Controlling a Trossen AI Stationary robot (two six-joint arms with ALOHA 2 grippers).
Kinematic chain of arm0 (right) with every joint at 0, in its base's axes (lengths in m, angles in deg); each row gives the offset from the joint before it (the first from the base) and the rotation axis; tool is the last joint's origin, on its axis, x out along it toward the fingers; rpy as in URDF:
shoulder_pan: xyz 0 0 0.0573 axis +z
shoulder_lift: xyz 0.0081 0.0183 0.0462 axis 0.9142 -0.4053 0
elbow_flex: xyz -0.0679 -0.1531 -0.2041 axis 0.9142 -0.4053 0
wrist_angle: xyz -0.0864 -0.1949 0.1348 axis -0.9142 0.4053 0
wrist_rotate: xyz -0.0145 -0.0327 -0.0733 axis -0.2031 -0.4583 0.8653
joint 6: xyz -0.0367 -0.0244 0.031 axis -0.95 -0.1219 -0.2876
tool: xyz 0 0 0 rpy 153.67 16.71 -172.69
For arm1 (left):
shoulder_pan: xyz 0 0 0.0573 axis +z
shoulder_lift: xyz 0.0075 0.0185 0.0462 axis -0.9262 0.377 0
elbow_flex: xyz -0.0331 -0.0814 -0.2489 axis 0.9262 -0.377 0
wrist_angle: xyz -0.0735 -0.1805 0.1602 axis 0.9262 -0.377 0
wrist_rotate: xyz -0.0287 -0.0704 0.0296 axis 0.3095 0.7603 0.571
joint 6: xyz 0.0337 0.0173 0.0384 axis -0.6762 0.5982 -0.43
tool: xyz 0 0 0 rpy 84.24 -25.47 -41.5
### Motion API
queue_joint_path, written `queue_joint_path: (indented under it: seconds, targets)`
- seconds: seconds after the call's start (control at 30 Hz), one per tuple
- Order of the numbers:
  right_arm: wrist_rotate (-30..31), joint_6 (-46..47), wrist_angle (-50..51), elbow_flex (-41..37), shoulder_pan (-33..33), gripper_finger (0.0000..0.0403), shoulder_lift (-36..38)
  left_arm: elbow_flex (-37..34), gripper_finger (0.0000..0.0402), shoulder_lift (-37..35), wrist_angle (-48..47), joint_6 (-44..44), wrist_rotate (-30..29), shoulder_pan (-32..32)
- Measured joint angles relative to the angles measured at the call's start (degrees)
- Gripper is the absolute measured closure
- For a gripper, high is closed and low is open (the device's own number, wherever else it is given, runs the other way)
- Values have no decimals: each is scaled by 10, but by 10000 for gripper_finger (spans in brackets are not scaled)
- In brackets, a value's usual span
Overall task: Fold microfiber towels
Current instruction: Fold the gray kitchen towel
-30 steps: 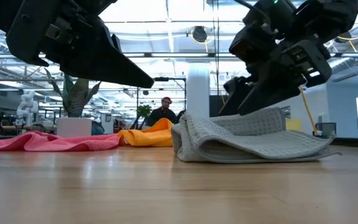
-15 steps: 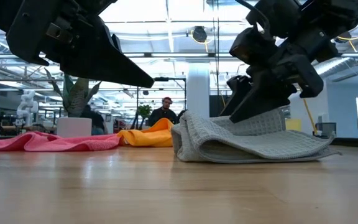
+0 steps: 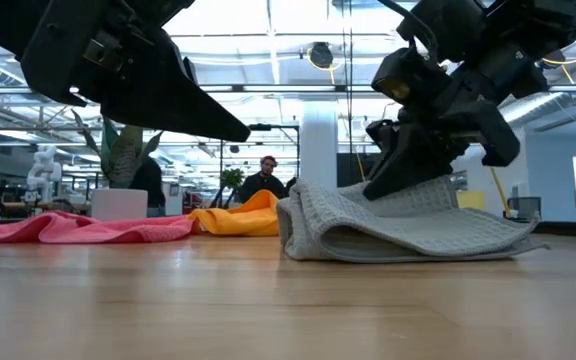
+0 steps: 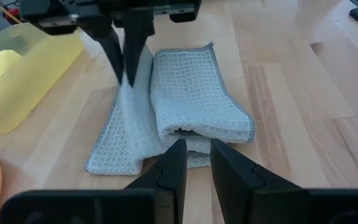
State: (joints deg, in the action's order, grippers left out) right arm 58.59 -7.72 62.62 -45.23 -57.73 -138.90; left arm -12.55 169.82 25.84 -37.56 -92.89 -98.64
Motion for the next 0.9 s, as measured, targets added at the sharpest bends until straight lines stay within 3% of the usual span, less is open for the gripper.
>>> queue_joint_path:
  seconds: [0.2,0.4,0.7,0.9]
  targets:
    - [11,1,4,0,9,398,69,0,325,-5,0,-14,-14,-9]
    - [10,30,47,24,66,400,139,0,325,-36,4,-39,-35,-29]
    - [8,66,56,73,147,400,157,0,325,-77,4,-74,-51,-55]
    - [8,65,70,75,112,400,150,0,325,-76,-5,-73,-61,-61]
